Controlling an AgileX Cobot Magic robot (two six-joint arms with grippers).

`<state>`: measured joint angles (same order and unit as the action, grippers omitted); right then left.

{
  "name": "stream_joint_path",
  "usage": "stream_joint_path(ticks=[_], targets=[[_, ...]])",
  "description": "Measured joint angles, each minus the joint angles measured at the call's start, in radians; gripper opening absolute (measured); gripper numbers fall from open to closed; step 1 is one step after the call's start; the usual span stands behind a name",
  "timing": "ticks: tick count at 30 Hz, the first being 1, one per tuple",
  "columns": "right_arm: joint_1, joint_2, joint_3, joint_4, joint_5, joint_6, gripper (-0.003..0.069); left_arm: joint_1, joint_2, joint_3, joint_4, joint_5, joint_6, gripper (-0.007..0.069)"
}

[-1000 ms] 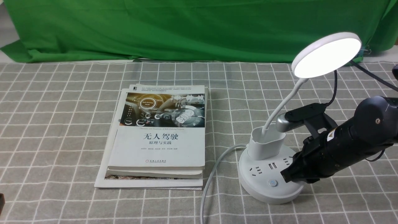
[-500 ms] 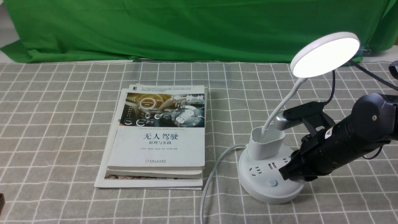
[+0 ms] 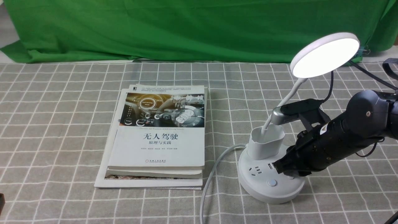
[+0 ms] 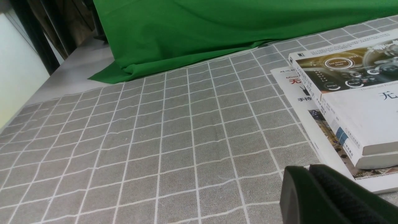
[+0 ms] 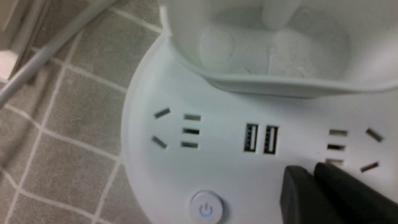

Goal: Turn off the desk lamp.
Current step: Use the right arm to press the button switch on the lamp holder

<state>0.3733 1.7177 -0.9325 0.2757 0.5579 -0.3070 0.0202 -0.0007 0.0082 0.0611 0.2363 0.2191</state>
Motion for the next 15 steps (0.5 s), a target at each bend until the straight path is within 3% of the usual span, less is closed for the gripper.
stream_joint_path(ticks=[15], targets=[[0.000, -0.085, 0.024, -0.021, 0.033, 0.042, 0.0105, 0.000, 0.000, 0.000, 0.000, 0.000, 0.000, 0.0019]])
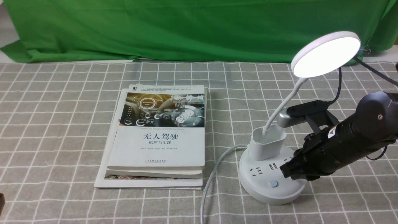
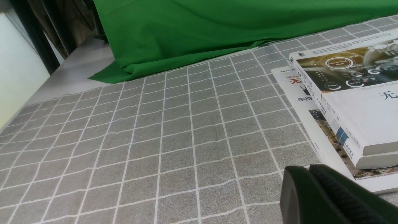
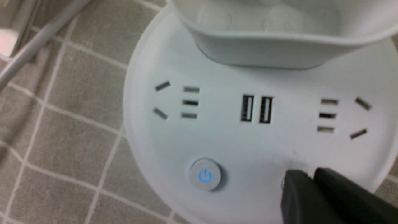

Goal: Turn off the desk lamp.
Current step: Use the right arm to press the button switch on the lamp holder

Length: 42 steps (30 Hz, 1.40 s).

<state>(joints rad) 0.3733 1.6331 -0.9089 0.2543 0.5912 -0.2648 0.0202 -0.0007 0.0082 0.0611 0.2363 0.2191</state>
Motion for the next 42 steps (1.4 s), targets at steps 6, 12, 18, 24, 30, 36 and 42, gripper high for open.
stream_joint_path(ticks=[6, 12, 18, 24, 30, 36, 42], targets=[[0.000, 0.010, 0.030, 0.000, -0.034, 0.008, 0.0104, 0.000, 0.000, 0.000, 0.000, 0.000, 0.000, 0.0019], [0.000, 0.023, 0.038, 0.004, -0.075, 0.008, 0.0104, 0.000, 0.000, 0.000, 0.000, 0.000, 0.000, 0.0019], [0.013, 0.022, 0.038, -0.040, -0.070, 0.007, 0.0104, 0.000, 0.000, 0.000, 0.000, 0.000, 0.000, 0.0019], [0.071, 0.020, 0.038, -0.163, -0.086, 0.069, 0.0106, 0.000, 0.000, 0.000, 0.000, 0.000, 0.000, 0.0019], [0.073, 0.038, 0.033, -0.178, -0.074, 0.081, 0.0119, 0.000, 0.000, 0.000, 0.000, 0.000, 0.000, 0.0019], [0.089, 0.067, 0.016, -0.174, -0.121, 0.085, 0.0118, 0.000, 0.000, 0.000, 0.000, 0.000, 0.000, 0.0019], [0.092, 0.071, 0.016, -0.174, -0.133, 0.089, 0.0119, 0.000, 0.000, 0.000, 0.000, 0.000, 0.000, 0.0019]])
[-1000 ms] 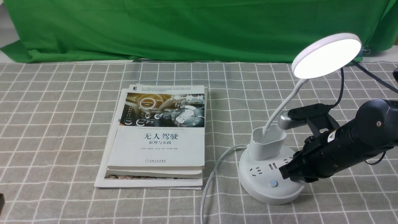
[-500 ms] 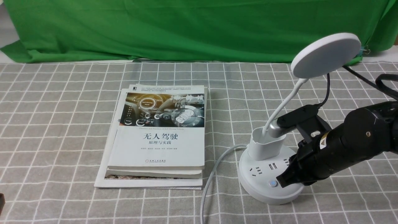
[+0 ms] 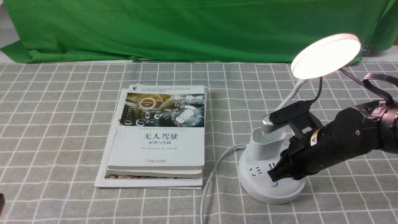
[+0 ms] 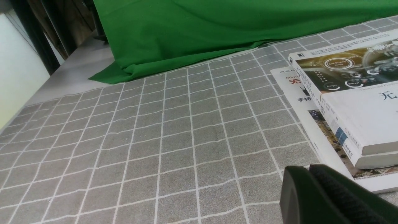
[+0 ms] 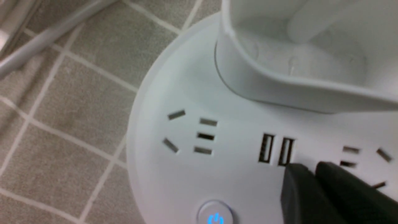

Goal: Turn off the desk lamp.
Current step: Use the right arm to press the button switch on the lamp holder

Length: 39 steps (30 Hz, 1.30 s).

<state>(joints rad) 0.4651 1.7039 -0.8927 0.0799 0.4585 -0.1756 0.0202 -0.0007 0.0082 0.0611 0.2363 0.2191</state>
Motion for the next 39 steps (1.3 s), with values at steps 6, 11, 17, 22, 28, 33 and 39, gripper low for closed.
stream_joint_path(ticks=[6, 11, 17, 22, 28, 33, 39], targets=[[0.002, -0.032, 0.013, 0.000, -0.020, 0.012, 0.0118, 0.000, 0.000, 0.000, 0.000, 0.000, 0.000, 0.0019], [0.008, -0.081, 0.037, 0.003, 0.012, 0.027, 0.0118, 0.000, 0.000, 0.000, 0.000, 0.000, 0.000, 0.0019], [0.008, -0.123, 0.046, 0.003, 0.059, 0.036, 0.0118, 0.000, 0.000, 0.000, 0.000, 0.000, 0.000, 0.0019], [0.008, -0.123, 0.045, 0.004, 0.059, 0.047, 0.0118, 0.000, 0.000, 0.000, 0.000, 0.000, 0.000, 0.0019], [0.008, -0.113, 0.045, -0.040, 0.055, 0.064, 0.0118, 0.000, 0.000, 0.000, 0.000, 0.000, 0.000, 0.0019], [0.008, -0.070, 0.037, -0.055, 0.058, 0.077, 0.0118, 0.000, 0.000, 0.000, 0.000, 0.000, 0.000, 0.0019], [0.008, -0.061, 0.030, -0.058, 0.072, 0.078, 0.0118, 0.000, 0.000, 0.000, 0.000, 0.000, 0.000, 0.0019]])
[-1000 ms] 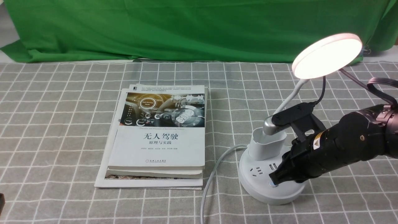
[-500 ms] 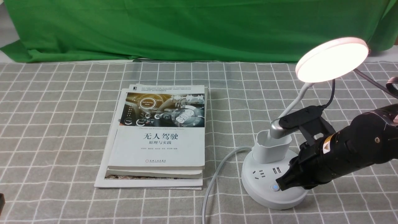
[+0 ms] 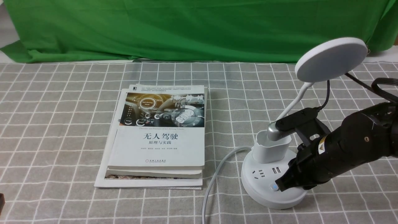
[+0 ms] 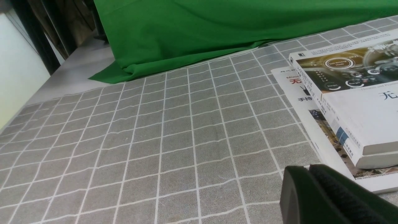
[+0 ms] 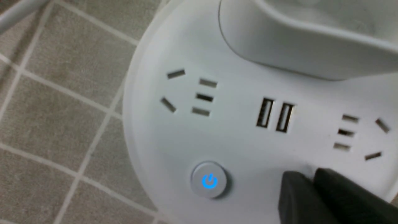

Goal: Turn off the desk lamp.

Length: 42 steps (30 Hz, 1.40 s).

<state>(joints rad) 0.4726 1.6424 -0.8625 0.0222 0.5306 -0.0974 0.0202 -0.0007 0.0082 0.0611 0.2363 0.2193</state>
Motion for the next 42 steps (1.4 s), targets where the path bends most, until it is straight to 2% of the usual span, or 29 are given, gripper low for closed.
stream_joint_path(ticks=[17, 21, 25, 32, 34, 39, 42], targets=[[0.000, -0.091, 0.015, 0.000, 0.004, 0.025, 0.0118, 0.000, 0.000, 0.000, 0.000, 0.000, 0.000, 0.0019], [0.000, -0.091, 0.015, 0.000, 0.004, 0.007, 0.0088, 0.000, 0.000, 0.000, 0.000, 0.000, 0.000, 0.0019], [0.000, -0.092, 0.015, 0.000, 0.011, 0.003, 0.0029, 0.000, 0.000, 0.000, 0.000, 0.000, 0.000, 0.0019], [0.000, -0.214, 0.027, 0.000, 0.042, 0.020, 0.0034, 0.000, 0.000, 0.000, 0.000, 0.000, 0.000, 0.0019], [0.000, -0.310, 0.059, 0.000, -0.027, 0.025, 0.0035, 0.000, 0.000, 0.000, 0.000, 0.000, 0.000, 0.0019], [0.000, -0.681, 0.278, 0.000, -0.340, 0.019, 0.0035, 0.000, 0.000, 0.000, 0.000, 0.000, 0.000, 0.0019], [0.000, -0.825, 0.382, 0.000, -0.444, 0.005, 0.0035, 0.000, 0.000, 0.000, 0.000, 0.000, 0.000, 0.0019]])
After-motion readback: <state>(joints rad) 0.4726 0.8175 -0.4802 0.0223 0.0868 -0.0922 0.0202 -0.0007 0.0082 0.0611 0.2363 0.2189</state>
